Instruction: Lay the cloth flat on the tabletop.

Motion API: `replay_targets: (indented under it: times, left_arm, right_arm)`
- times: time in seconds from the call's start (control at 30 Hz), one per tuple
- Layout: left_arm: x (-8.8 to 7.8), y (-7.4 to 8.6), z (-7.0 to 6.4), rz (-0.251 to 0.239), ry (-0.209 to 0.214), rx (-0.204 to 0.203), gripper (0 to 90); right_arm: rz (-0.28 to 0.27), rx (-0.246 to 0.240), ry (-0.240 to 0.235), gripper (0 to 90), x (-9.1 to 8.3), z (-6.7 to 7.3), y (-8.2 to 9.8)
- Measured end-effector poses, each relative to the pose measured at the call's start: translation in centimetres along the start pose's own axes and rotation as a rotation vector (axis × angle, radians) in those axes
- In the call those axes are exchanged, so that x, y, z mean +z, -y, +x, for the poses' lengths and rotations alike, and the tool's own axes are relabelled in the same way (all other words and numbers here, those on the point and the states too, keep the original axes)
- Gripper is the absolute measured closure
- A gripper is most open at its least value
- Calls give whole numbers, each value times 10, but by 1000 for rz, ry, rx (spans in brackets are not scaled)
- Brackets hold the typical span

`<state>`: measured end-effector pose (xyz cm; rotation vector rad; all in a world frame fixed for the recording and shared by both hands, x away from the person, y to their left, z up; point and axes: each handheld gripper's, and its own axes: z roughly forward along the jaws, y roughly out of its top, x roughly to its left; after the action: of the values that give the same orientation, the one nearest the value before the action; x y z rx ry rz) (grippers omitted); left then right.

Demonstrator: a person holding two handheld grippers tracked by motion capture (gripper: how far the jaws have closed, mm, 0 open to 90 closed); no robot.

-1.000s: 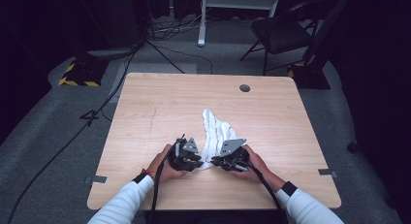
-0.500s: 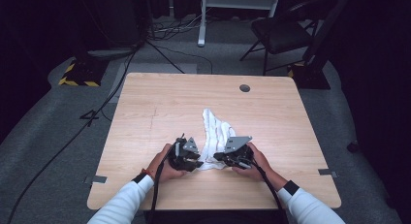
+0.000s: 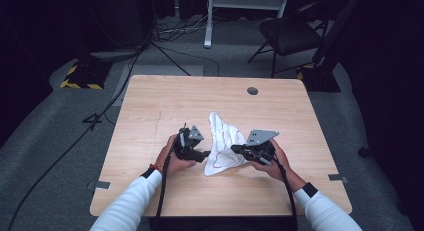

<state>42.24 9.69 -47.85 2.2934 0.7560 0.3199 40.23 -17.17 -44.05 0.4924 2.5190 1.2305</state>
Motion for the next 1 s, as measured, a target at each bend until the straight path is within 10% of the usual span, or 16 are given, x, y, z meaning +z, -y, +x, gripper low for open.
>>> replay_targets:
  times: [0.27, 0.6, 1.0]
  left_arm:
    - [29, -31, 31, -50, -56, -73, 296]
    - [71, -56, 63, 4, -166, -118, 315]
    - [82, -59, 75, -22, -80, -182, 443]
  right_arm:
    - [-50, 43, 73, 893, -20, -19, -1]
    - [-45, 82, 143, 893, -31, -37, 9]
    - [-36, 131, 207, 893, -43, -58, 25]
